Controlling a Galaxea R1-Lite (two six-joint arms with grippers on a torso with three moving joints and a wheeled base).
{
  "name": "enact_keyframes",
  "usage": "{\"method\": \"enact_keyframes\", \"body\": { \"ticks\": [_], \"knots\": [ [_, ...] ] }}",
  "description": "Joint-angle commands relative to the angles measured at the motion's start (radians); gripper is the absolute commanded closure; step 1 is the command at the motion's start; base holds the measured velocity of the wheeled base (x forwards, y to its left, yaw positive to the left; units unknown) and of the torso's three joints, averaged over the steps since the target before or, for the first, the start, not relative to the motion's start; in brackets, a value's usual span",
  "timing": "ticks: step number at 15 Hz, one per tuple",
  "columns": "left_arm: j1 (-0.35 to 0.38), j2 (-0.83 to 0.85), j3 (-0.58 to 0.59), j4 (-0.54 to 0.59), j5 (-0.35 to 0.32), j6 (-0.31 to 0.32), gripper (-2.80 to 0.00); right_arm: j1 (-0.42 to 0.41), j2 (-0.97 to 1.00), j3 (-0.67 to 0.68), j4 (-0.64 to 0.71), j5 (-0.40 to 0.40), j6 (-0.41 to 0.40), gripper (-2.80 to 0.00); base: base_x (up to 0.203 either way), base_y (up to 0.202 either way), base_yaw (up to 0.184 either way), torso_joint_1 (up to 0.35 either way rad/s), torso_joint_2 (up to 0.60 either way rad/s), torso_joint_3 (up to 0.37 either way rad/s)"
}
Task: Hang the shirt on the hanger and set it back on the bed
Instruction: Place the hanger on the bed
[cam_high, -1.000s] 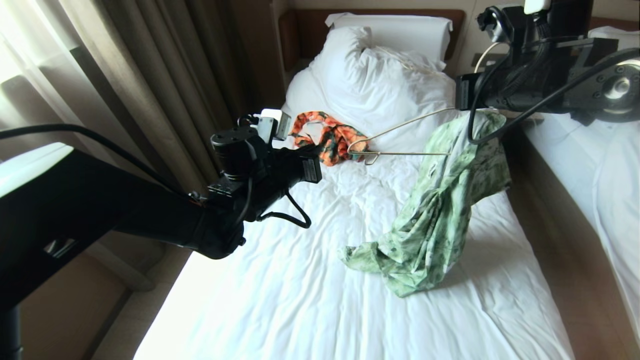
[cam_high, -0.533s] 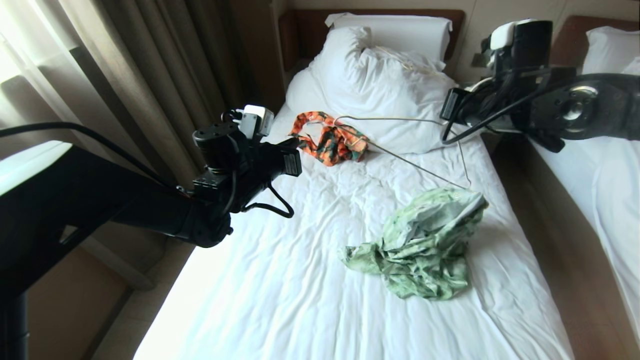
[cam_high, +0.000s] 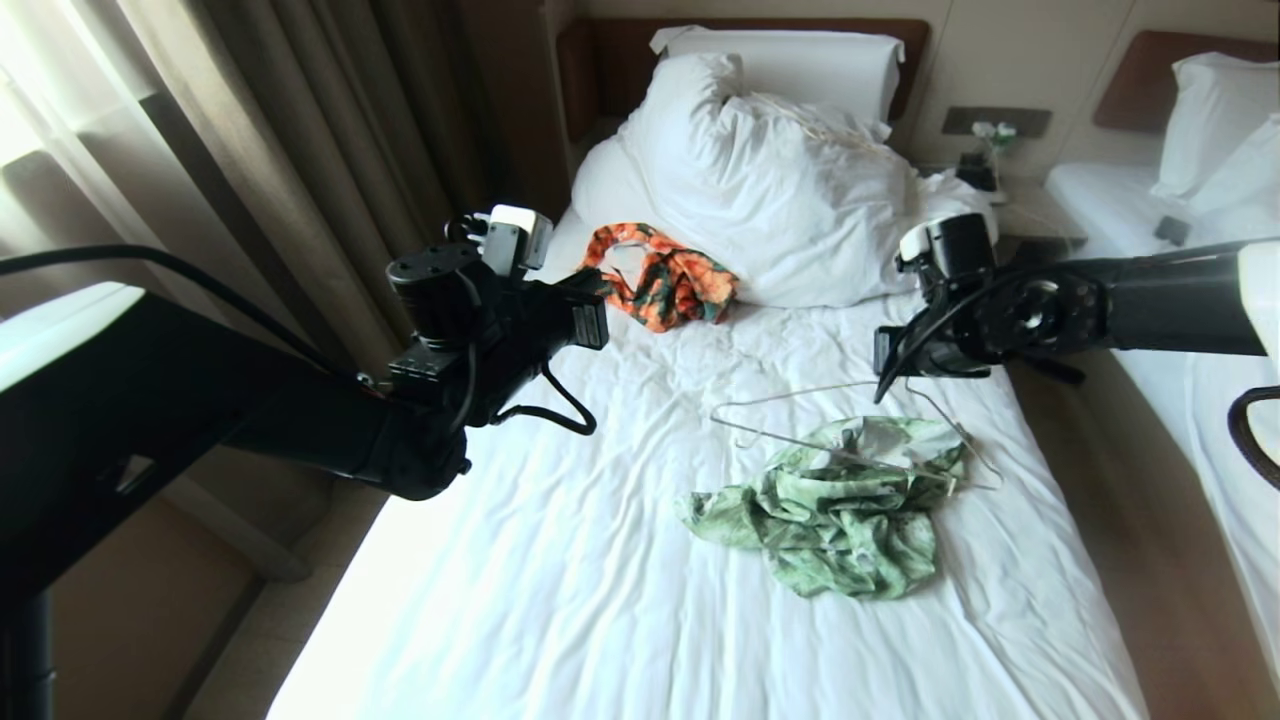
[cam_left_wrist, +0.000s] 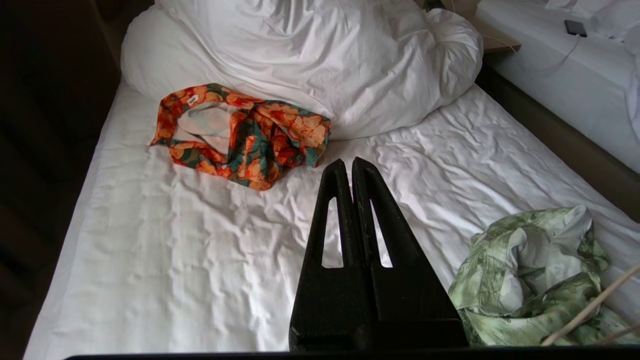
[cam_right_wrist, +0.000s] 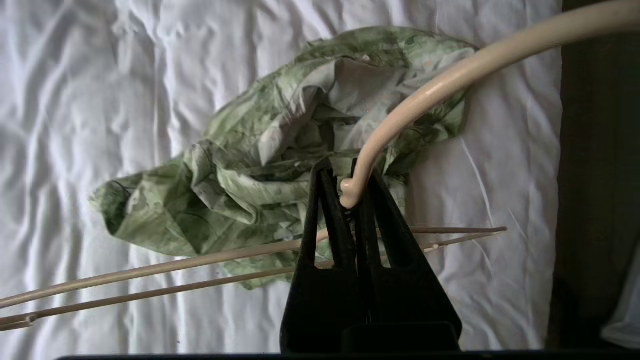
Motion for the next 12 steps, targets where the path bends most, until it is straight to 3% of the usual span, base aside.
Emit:
{"method": "enact_keyframes", "body": {
  "ticks": [1,3,5,6,8,12],
  "knots": [
    [-0.001,-0.004,0.001,-0.006,0.001,0.0,0.0,-0.009,0.098,-0.003,0.011,-0.003,-0.048,0.0,0.0,0.0,0.0,0.0,0.0,0.0],
    [-0.001,-0.005,0.001,-0.006,0.001,0.003,0.0,-0.018,0.157,-0.017,-0.009,-0.015,-0.096,0.0,0.0,0.0,0.0,0.0,0.0,0.0],
    [-0.001,-0.005,0.001,-0.009,0.005,0.022,0.0,-0.031,0.216,-0.034,-0.055,-0.035,-0.206,0.0,0.0,0.0,0.0,0.0,0.0,0.0],
    [-0.003,-0.005,0.001,-0.022,0.008,0.023,0.0,-0.037,0.229,-0.036,-0.067,-0.038,-0.269,-2.8,0.0,0.0,0.0,0.0,0.0,0.0],
    [-0.003,-0.007,0.007,-0.033,0.008,0.025,0.0,-0.043,0.239,-0.049,-0.103,-0.039,-0.333,-2.8,0.0,0.0,0.0,0.0,0.0,0.0],
    [-0.003,-0.02,0.01,-0.035,0.008,0.023,0.0,-0.044,0.209,-0.022,-0.094,-0.048,-0.33,-2.8,0.0,0.0,0.0,0.0,0.0,0.0]
  ]
}}
